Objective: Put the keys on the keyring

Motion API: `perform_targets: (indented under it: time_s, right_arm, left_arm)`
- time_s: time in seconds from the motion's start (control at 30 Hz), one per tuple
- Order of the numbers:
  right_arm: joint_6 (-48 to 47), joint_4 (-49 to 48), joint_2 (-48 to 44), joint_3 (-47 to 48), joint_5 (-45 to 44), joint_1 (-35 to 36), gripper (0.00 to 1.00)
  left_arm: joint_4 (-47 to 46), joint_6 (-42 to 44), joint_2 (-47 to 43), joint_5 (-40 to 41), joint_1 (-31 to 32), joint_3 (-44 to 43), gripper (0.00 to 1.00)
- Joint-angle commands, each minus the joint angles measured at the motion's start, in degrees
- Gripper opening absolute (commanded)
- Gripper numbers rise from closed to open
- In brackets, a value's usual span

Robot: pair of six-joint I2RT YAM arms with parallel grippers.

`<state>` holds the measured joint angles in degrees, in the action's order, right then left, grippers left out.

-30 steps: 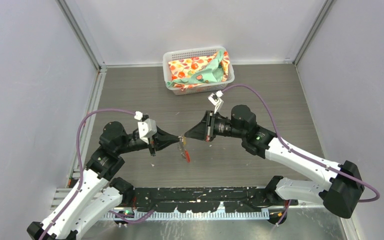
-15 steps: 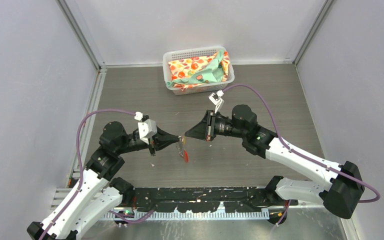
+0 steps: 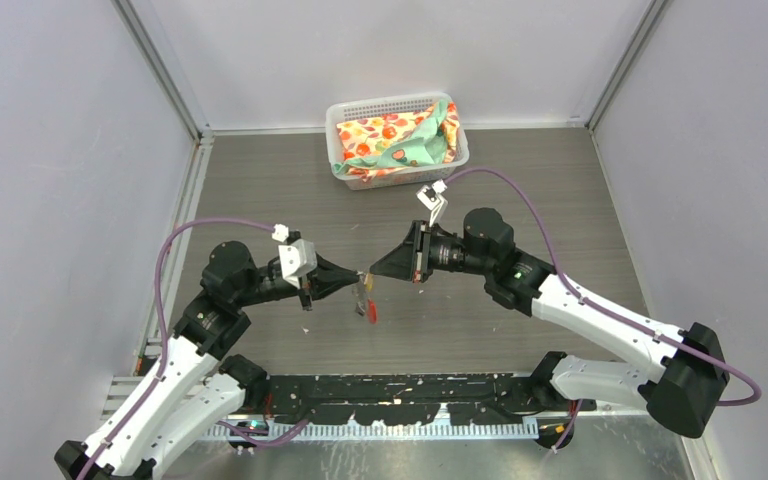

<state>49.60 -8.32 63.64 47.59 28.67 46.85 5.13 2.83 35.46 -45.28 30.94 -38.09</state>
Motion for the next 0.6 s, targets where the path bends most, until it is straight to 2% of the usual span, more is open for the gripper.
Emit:
perform_targets:
  time_s: [0.0, 0.57]
  right_arm:
    - [-1.08, -1.44, -1.49, 3.07, 0.69, -0.20, 0.01]
    - [-0.06, -2.44, -0.02, 4.26, 1.11, -0.20, 0.01]
  left_arm:
    - [-1.35, 1.25, -0.18, -0.67, -0.18, -0.24, 0.00]
    - [-0.99, 1.60, 0.13, -1.07, -0.18, -0.06, 0.00]
